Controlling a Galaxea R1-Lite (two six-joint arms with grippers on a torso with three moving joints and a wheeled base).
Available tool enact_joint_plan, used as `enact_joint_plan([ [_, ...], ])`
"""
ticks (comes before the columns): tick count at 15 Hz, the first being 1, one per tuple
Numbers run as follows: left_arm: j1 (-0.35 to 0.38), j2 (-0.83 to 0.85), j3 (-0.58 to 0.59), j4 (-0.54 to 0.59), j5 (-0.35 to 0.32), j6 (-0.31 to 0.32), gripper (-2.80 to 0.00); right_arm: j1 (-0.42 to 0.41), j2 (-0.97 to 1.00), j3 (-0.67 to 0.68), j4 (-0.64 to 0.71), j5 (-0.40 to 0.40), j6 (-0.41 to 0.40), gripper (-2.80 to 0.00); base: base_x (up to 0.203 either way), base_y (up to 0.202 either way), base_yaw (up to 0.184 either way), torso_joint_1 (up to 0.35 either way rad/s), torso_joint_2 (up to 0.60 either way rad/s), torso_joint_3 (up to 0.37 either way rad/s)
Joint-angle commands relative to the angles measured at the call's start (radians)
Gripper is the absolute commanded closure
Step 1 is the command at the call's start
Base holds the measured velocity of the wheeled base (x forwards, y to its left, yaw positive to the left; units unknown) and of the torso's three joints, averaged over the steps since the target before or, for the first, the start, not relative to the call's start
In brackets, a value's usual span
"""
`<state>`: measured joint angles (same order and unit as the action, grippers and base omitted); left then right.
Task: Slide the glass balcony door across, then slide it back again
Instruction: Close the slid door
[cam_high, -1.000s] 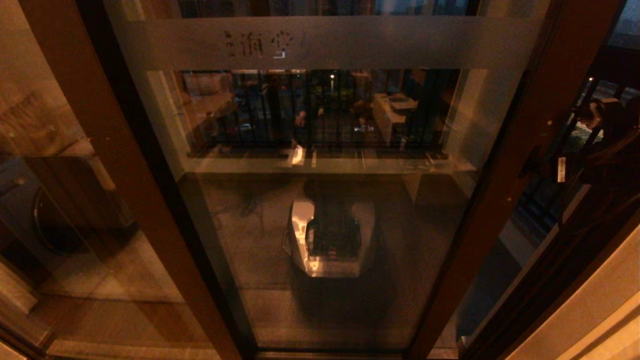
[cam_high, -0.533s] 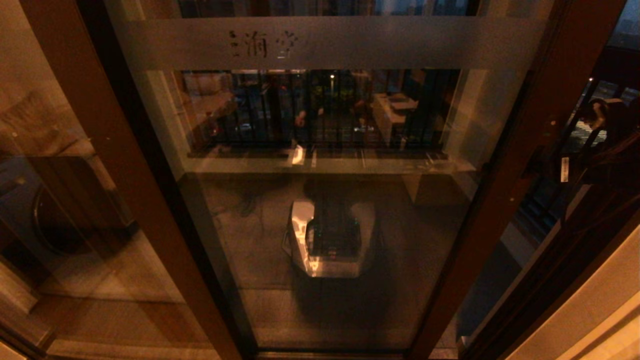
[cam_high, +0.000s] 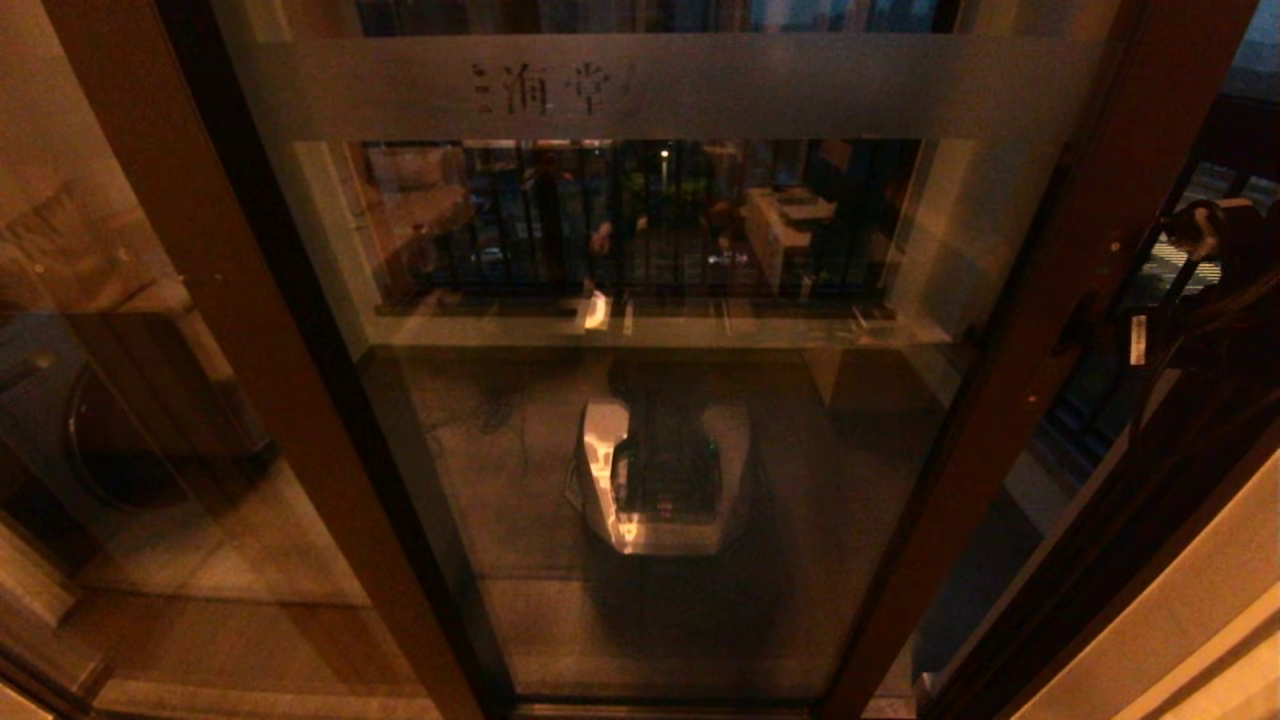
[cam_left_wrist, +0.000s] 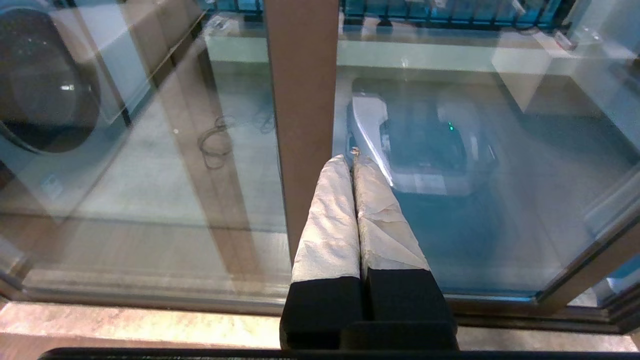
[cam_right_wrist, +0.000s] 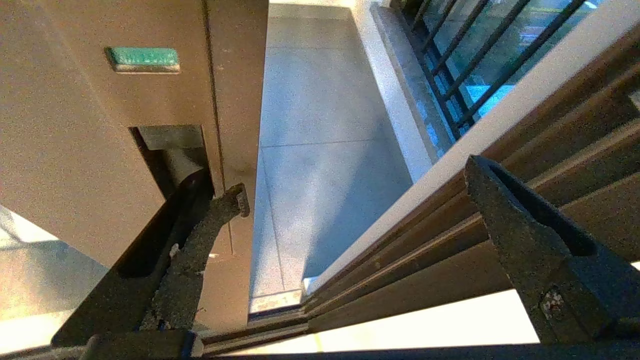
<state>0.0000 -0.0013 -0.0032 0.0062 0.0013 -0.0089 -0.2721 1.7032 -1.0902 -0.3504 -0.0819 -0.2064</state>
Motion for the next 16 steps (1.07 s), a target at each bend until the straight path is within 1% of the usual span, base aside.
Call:
enact_joint_plan([
  [1,0.0,0.001,0.0,0.0,-0.001,0.0,0.0,0.001,-0.014,0.011,-0.002,0.009,-0.001,-2.8,0.0,0.0,0.0,0.0,0.0,0.0],
  [4,0.0,0.001,0.0,0.0,0.0,0.0,0.0,0.004,-0.033,0.029,-0.002,0.013,-0.001,-2.8,0.0,0.0,0.0,0.0,0.0,0.0],
  [14,0.0,0.001,0.0,0.0,-0.001,0.0,0.0,-0.022,-0.015,0.019,-0.002,0.003,-0.016,-2.8,0.0,0.0,0.0,0.0,0.0,0.0],
  [16,0.0,0.001,0.0,0.0,0.0,0.0,0.0,-0.027,-0.005,0.018,-0.016,-0.014,-0.017,-2.8,0.0,0.0,0.0,0.0,0.0,0.0],
])
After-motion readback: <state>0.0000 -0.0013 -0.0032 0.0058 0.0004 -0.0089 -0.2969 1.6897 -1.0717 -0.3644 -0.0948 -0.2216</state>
